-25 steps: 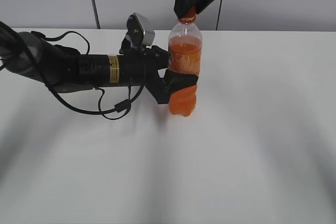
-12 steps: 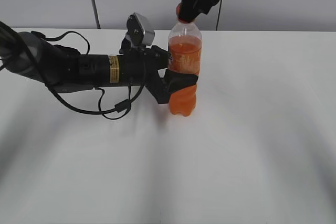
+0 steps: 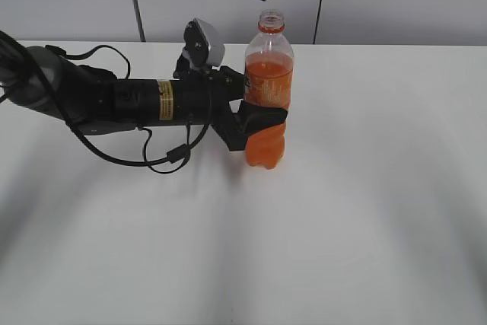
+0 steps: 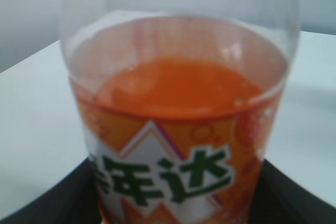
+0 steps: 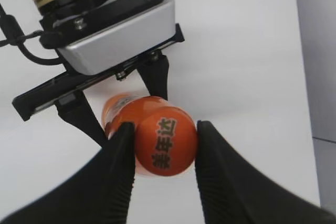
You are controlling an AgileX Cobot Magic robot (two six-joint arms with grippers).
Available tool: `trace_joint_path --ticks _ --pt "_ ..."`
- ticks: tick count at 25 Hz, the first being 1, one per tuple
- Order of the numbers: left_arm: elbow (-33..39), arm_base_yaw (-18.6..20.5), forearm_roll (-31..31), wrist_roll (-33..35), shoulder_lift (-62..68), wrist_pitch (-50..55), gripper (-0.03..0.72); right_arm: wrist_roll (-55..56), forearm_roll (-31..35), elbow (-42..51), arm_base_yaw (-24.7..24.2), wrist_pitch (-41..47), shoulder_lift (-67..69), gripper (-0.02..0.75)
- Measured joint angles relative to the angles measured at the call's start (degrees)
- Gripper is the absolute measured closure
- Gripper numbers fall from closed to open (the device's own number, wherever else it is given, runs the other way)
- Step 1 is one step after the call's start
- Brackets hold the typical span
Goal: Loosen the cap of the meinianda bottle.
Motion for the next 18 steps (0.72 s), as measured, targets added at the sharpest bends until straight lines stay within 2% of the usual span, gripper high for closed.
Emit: trace_joint_path --ticks 2,4,8,11,18 --pt "0.0 0.0 0.0 0.0 0.0 0.0 0.249 5.03 0.06 -1.16 0.0 0.0 -1.08 0.469" --pt "0.0 0.0 0.0 0.0 0.0 0.0 0.249 15.59 -1.86 -2.31 0.0 0.0 -2.05 0.469" --pt "0.0 0.0 0.0 0.0 0.0 0.0 0.249 39.89 -11.53 -2.9 -0.06 0.0 -3.29 0.469" --pt "0.0 0.0 0.0 0.0 0.0 0.0 0.249 50.73 -17.37 -2.9 -1.11 0.0 -3.8 0.469" --pt "0.0 0.0 0.0 0.0 0.0 0.07 0.249 55.13 -10.15 -2.63 -9.89 0.0 -4.57 0.469"
